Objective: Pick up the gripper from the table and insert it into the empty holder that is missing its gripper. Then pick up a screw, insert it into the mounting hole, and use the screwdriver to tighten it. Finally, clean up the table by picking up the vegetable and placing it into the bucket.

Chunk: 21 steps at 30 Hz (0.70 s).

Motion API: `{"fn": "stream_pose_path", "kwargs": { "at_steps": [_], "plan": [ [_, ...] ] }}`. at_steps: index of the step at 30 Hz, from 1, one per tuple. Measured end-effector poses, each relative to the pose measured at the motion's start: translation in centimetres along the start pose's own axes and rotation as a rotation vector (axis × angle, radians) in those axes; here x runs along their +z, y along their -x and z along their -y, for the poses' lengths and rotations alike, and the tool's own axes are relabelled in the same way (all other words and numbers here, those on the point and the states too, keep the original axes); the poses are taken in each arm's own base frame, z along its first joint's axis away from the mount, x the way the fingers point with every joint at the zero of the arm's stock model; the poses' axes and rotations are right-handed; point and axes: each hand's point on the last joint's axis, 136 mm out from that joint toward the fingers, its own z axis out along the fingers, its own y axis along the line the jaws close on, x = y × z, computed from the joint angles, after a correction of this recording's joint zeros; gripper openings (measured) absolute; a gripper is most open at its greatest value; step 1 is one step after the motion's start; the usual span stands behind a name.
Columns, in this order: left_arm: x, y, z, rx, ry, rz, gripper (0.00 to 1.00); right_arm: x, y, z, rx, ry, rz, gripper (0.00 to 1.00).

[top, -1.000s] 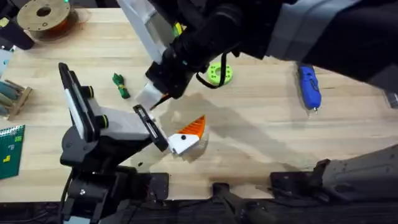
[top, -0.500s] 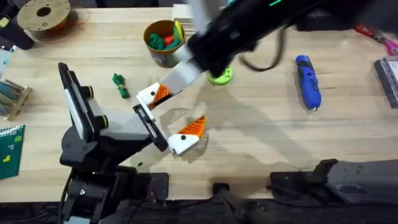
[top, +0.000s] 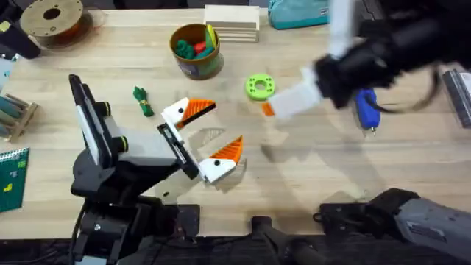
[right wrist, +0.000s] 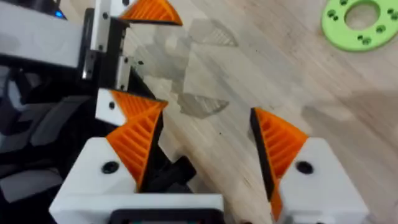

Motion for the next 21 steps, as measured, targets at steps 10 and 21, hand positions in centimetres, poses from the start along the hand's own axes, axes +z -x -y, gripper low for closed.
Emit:
{"fn": "stream_pose_path", "kwargs": {
  "at_steps": [10,21],
  "plan": [
    [0.0,0.0,0.0,0.006,0.0,0.0,0.64,-4.2,-5.0,-2.8,-0.026,0.103,0.131,0.832],
    [0.0,0.0,0.0,0.01,0.0,0.0,0.012,-3.6,-5.1,-1.6,0.001,0.069,0.102,0.834]
  ]
}}
